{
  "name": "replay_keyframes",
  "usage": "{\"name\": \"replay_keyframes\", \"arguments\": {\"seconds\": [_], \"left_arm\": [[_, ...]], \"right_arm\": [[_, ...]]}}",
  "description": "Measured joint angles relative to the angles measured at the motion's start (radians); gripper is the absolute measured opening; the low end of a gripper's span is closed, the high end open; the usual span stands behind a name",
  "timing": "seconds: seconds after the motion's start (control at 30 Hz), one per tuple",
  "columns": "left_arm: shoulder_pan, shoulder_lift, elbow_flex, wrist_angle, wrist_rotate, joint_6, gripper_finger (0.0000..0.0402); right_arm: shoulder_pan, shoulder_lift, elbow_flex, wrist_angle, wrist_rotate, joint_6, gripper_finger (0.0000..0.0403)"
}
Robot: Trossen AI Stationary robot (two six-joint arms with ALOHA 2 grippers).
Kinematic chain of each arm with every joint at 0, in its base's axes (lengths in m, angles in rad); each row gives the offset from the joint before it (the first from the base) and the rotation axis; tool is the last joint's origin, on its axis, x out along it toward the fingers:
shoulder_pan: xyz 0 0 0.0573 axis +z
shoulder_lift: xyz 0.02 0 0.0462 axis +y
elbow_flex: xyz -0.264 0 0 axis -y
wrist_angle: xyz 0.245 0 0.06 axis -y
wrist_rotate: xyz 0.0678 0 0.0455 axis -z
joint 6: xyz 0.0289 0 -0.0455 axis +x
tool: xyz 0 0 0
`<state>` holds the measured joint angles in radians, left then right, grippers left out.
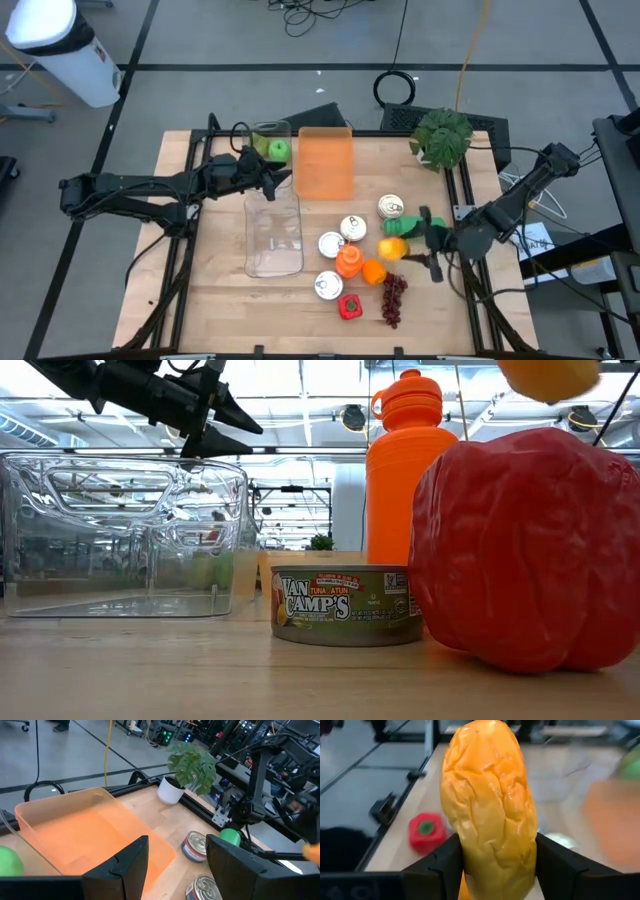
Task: Pick & Place Food Item
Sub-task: Put the yellow mango into the top transparent bin
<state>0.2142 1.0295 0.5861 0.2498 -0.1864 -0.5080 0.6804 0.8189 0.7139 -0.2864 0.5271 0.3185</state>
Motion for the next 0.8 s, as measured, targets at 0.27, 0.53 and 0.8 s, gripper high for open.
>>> {"name": "replay_keyframes", "arguments": {"seconds": [0.27,0.53,0.8], "left_arm": [[-0.014,0.0,0.0,-0.002,0.0,0.007,0.0209],[-0.014,0.04,0.001,-0.001,0.0,0.013,0.0209],[-0.043,0.17,0.001,0.131,0.003,0.037,0.0209]], "right_arm": [[0.0,-0.141,0.0,0.044,0.227,-0.111,0.019],[-0.013,-0.221,-0.004,0.051,0.64,-0.135,0.0189],[-0.098,-0.248,-0.111,0.049,0.651,0.006,0.0188]]}}
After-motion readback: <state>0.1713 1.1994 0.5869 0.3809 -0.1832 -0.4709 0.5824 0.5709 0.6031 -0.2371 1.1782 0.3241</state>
